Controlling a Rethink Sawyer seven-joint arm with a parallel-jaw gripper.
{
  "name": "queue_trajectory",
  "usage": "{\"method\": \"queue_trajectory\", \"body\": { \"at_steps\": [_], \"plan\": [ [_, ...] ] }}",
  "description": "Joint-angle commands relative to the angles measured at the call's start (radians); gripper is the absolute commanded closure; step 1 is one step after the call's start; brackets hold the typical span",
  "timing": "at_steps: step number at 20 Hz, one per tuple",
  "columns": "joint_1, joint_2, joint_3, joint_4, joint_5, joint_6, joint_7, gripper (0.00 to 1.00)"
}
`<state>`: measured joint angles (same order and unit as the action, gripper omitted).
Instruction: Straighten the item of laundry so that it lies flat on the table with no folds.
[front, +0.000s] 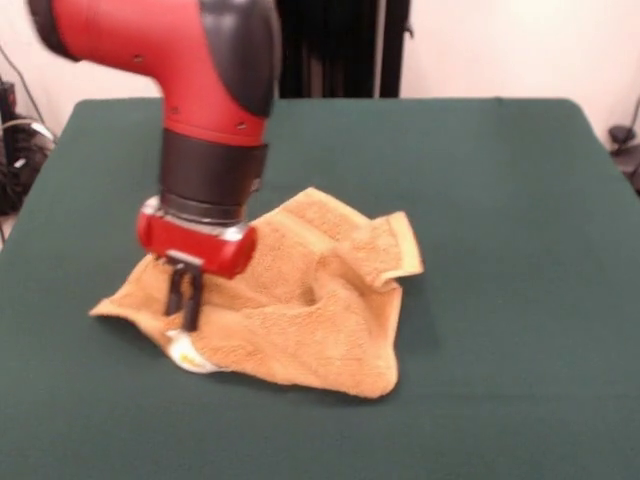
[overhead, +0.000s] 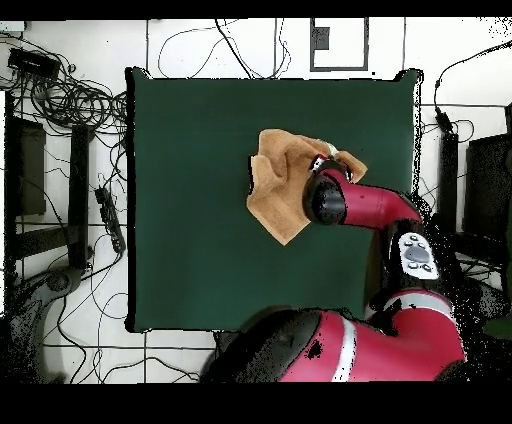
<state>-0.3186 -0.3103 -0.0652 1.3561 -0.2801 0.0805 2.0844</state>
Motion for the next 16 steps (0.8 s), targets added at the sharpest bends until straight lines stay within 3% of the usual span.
{"method": "queue_trajectory", "body": {
  "at_steps": [1, 7, 16],
  "plan": [
    [0.153, 0.056, -0.051, 0.248, 0.128, 0.043, 0.323, 1.0],
    [0.204, 0.012, -0.082, 0.348, 0.24, 0.03, 0.333, 1.0],
    [0.307, 0.014, -0.156, 0.42, 0.407, -0.029, 0.359, 1.0]
  ]
}}
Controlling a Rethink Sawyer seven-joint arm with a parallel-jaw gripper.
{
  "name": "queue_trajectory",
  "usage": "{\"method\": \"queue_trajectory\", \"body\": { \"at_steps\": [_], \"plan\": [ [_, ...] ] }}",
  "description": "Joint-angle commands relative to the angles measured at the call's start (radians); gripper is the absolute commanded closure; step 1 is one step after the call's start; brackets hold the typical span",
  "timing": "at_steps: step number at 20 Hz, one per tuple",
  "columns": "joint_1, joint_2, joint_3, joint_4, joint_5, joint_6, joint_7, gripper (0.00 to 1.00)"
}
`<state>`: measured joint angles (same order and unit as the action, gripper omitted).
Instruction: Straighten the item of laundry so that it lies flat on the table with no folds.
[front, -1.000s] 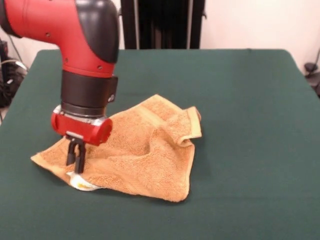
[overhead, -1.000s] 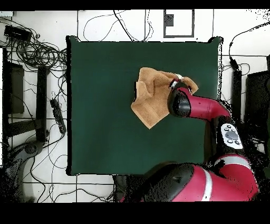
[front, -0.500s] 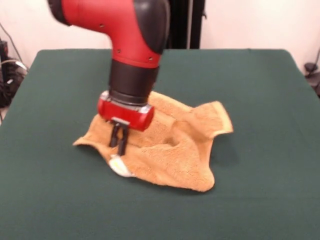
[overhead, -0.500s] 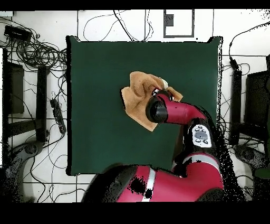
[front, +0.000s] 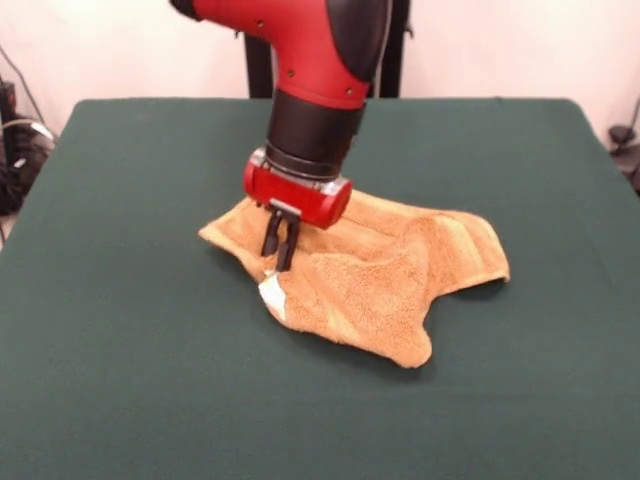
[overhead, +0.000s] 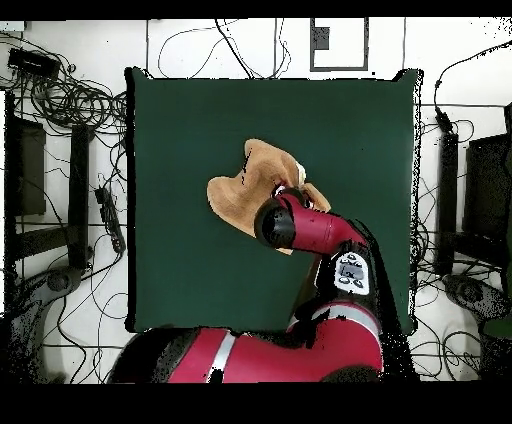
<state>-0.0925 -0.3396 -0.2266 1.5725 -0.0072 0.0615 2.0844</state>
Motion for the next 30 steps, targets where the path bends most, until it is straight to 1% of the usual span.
{"method": "queue_trajectory", "body": {
  "at_steps": [1, 4, 5, 8, 10, 12, 13, 16, 19, 20, 22, 25, 27, 30],
  "plan": [
    [0.092, 0.038, 0.0, 0.217, 0.155, -0.011, 0.358, 1.0],
    [0.1, 0.022, 0.011, 0.252, 0.202, -0.012, 0.352, 1.0],
    [0.094, 0.017, 0.013, 0.252, 0.201, -0.017, 0.33, 1.0],
    [0.001, 0.014, 0.041, 0.214, 0.153, 0.009, 0.203, 1.0],
    [-0.052, 0.029, 0.044, 0.19, 0.123, 0.009, 0.151, 1.0],
    [-0.103, 0.044, 0.059, 0.19, 0.096, -0.007, 0.125, 1.0],
    [-0.112, 0.045, 0.053, 0.192, 0.092, -0.006, 0.121, 1.0],
    [-0.164, 0.044, 0.075, 0.21, 0.06, -0.021, 0.101, 1.0],
    [-0.209, 0.053, 0.072, 0.191, 0.008, -0.041, 0.067, 1.0],
    [-0.225, 0.059, 0.068, 0.173, -0.013, -0.047, 0.051, 1.0],
    [-0.286, 0.077, 0.09, 0.125, -0.061, -0.038, 0.003, 1.0],
    [-0.373, 0.109, 0.134, 0.045, -0.12, 0.006, -0.059, 1.0],
    [-0.397, 0.113, 0.147, 0.022, -0.142, 0.035, -0.068, 1.0],
    [-0.382, 0.089, 0.143, 0.066, -0.141, 0.053, -0.007, 1.0]
  ]
}}
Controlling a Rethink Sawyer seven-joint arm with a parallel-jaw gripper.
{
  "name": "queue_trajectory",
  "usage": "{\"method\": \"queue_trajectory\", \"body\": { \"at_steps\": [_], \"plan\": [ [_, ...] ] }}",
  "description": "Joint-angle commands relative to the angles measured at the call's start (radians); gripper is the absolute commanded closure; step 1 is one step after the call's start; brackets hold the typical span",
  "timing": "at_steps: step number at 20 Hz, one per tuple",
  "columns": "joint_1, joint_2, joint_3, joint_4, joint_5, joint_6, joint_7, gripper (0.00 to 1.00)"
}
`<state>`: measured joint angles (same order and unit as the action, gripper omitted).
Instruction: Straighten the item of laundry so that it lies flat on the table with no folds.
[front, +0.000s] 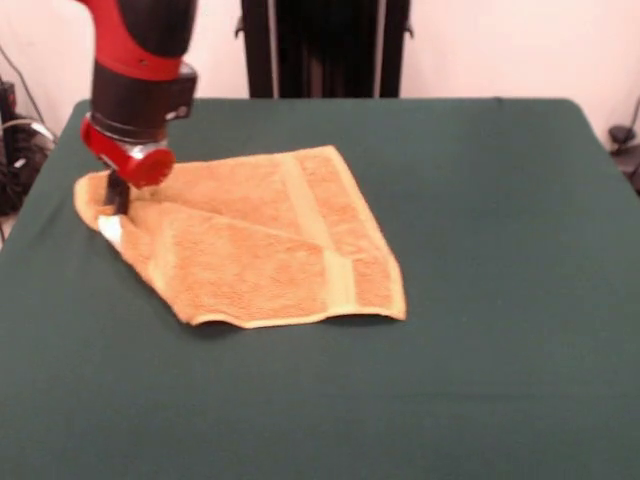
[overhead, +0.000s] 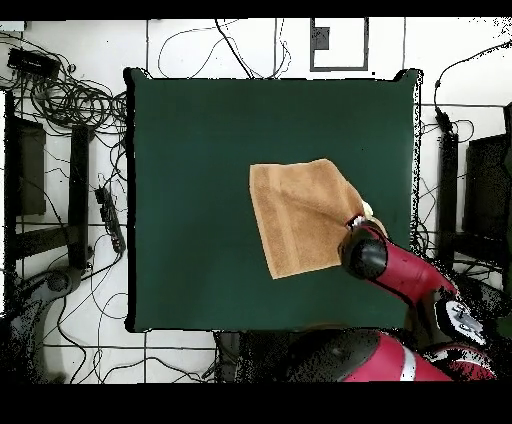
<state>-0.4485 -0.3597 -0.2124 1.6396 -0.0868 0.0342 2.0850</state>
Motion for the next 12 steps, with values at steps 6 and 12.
{"method": "queue_trajectory", "body": {
  "at_steps": [6, 12],
  "plan": [
    [0.081, 0.069, 0.11, 0.163, 0.029, 0.012, 0.191, 1.0],
    [0.139, 0.074, 0.111, 0.208, 0.107, -0.017, 0.266, 1.0]
  ]
}}
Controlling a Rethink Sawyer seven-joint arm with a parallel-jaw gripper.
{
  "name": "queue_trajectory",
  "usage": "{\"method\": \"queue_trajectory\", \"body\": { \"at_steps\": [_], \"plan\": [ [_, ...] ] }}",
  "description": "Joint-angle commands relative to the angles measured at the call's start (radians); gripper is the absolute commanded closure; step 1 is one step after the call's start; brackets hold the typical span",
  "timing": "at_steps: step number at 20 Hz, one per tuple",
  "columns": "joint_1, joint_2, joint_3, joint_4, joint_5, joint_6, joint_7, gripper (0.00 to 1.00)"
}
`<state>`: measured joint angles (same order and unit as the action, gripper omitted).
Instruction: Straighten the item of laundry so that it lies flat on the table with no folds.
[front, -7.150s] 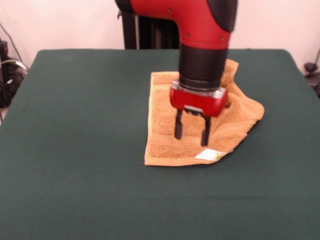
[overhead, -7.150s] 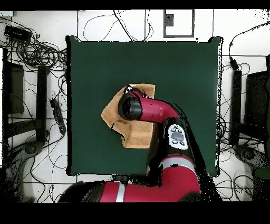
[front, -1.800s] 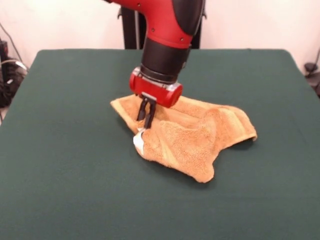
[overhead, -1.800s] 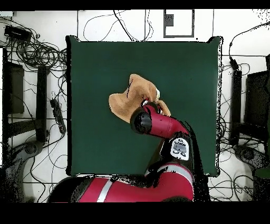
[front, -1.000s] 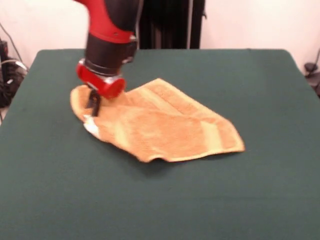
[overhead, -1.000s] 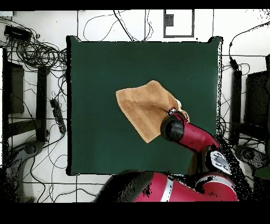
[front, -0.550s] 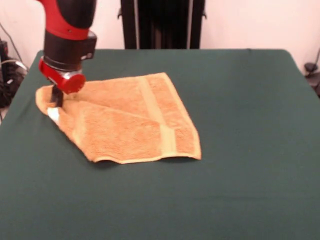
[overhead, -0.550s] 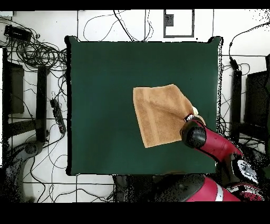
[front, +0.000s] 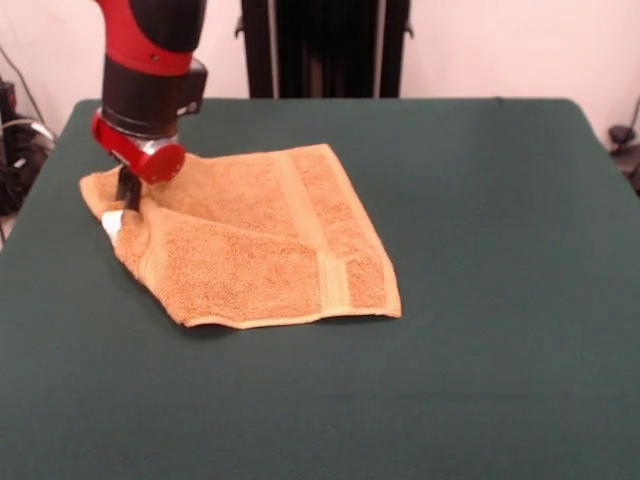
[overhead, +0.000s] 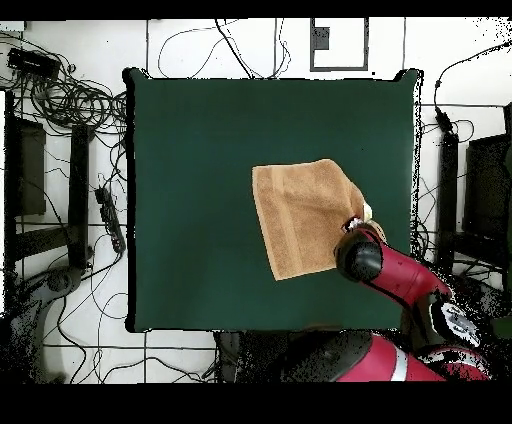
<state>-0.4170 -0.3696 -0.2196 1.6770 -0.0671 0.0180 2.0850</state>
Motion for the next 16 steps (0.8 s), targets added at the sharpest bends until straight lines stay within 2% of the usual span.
{"method": "queue_trajectory", "body": {
  "at_steps": [1, 5, 6, 12, 16],
  "plan": [
    [0.118, 0.087, 0.115, 0.172, 0.097, -0.013, 0.271, 1.0],
    [0.179, 0.109, 0.061, 0.153, 0.11, -0.082, 0.254, 1.0],
    [0.193, 0.114, 0.049, 0.149, 0.113, -0.095, 0.249, 0.0],
    [0.175, 0.107, 0.053, 0.126, 0.1, -0.055, 0.186, 0.0],
    [0.187, 0.103, 0.016, 0.078, 0.09, -0.091, 0.164, 0.0]
  ]
}}
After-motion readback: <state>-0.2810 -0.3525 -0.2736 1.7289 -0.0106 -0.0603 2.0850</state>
